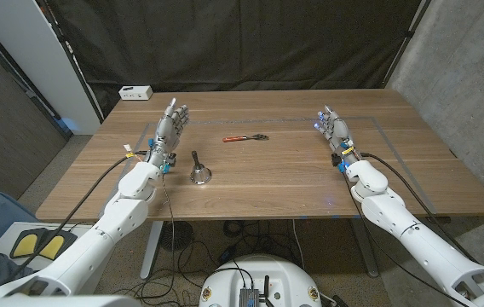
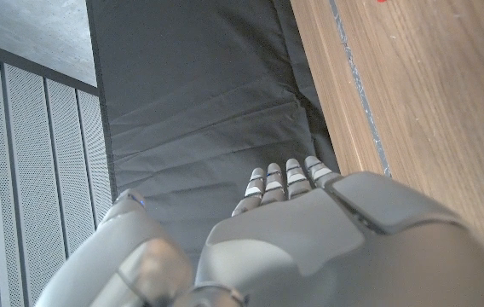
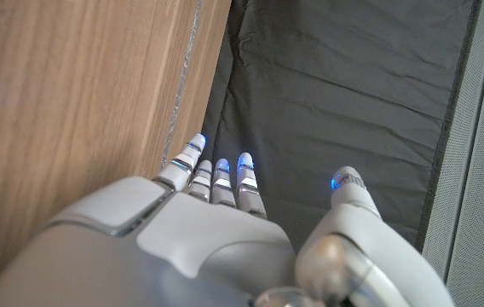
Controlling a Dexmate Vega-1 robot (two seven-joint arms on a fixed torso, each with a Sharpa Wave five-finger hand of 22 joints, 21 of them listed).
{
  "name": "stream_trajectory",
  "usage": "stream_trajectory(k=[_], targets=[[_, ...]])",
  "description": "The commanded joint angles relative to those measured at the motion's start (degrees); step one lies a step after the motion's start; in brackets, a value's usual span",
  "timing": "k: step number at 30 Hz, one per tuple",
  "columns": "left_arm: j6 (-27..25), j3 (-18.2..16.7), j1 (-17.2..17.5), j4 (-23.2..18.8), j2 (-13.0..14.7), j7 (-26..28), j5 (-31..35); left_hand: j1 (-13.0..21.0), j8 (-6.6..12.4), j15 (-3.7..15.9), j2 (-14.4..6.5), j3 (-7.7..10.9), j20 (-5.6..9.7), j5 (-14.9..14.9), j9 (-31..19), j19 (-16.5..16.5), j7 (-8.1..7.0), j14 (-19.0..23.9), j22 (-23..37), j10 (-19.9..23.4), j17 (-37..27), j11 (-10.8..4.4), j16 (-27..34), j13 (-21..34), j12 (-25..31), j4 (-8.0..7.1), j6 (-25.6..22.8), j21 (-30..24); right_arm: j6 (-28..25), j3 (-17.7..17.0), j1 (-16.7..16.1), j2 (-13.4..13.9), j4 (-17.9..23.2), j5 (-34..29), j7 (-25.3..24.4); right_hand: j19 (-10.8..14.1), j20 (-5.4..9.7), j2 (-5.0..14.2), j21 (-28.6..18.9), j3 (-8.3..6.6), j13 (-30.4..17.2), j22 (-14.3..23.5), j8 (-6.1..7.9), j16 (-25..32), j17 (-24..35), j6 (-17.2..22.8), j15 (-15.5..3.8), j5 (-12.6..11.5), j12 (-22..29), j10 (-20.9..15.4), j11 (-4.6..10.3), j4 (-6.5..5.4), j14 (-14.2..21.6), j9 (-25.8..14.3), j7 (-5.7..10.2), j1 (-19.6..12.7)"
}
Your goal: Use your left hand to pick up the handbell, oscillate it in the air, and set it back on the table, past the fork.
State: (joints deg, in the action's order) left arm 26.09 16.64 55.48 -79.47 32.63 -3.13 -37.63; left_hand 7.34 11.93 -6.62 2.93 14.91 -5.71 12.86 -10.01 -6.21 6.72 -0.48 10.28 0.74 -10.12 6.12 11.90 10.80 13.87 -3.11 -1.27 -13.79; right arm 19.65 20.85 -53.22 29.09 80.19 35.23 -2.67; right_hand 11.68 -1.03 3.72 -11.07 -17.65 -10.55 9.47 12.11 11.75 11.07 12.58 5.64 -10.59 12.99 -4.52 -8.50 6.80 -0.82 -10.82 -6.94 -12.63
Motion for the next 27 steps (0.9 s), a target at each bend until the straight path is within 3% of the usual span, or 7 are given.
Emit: stream_trajectory(k=[1,11,22,27], targets=[[1.1,-2.1,2.6,-2.3,1.9,1.0,0.0,1.0,0.32,-0.17,-0.3,0.16,0.07,-0.2,-0.2,0.8,0.50,0.9,0.2,0.9,-0.2,0.26,0.4,0.3,0.5,0.61,-0.8,-0.3,0.1,-0.1,-0.7,0.3,2.1,-1.0,-1.4,0.6,-0.02,-0.20,-0.1,-0.32,-0.1,0.2,-0.22,-0.1,0.2,-0.8,0.10,0.2,-0.2,-0.2,0.11,0.45,0.3,-0.1,0.51,-0.7],[4.8,-3.7,4.8,-3.3,2.3,1.9,1.3,2.1,0.44,-0.03,-1.3,0.81,-0.08,-0.6,-0.2,2.2,0.46,2.4,0.3,2.4,-0.2,0.25,0.6,0.3,0.8,1.25,-2.1,-0.5,0.4,0.2,-0.7,-0.4,2.1,-1.0,-1.5,0.9,0.02,-0.26,-0.1,-0.28,-0.1,0.2,-0.61,-0.1,0.2,-1.4,-0.01,0.3,-0.3,-0.3,0.16,0.60,0.4,-0.1,0.46,-0.8],[9.4,-4.6,7.1,-4.6,2.6,2.7,4.4,4.9,0.51,0.26,-3.6,2.63,-0.04,-1.7,-0.2,4.8,0.64,5.1,0.3,5.1,-0.1,0.02,0.7,0.3,1.1,2.99,-4.2,-0.8,0.0,-0.1,-1.0,-0.2,3.6,-1.7,-2.9,1.1,0.00,-0.23,-0.1,-0.27,-0.1,0.2,-0.80,-0.1,0.2,-1.7,-0.01,0.4,-0.3,-0.4,0.14,0.71,0.5,-0.1,0.26,-0.9],[9.9,-5.6,9.3,-7.1,3.6,3.9,5.6,6.0,0.55,0.39,-4.1,3.24,-0.18,-2.1,-0.2,6.6,0.46,6.6,0.3,6.1,-0.1,0.17,0.8,0.3,1.2,3.86,-5.3,-1.2,-0.2,-0.1,-1.2,0.2,4.3,-2.0,-3.3,1.1,-0.09,-0.22,-0.1,-0.27,-0.2,0.3,-0.85,-0.1,0.2,-1.7,0.00,0.4,-0.3,-0.6,0.08,0.77,0.6,-0.1,0.15,-1.0]])
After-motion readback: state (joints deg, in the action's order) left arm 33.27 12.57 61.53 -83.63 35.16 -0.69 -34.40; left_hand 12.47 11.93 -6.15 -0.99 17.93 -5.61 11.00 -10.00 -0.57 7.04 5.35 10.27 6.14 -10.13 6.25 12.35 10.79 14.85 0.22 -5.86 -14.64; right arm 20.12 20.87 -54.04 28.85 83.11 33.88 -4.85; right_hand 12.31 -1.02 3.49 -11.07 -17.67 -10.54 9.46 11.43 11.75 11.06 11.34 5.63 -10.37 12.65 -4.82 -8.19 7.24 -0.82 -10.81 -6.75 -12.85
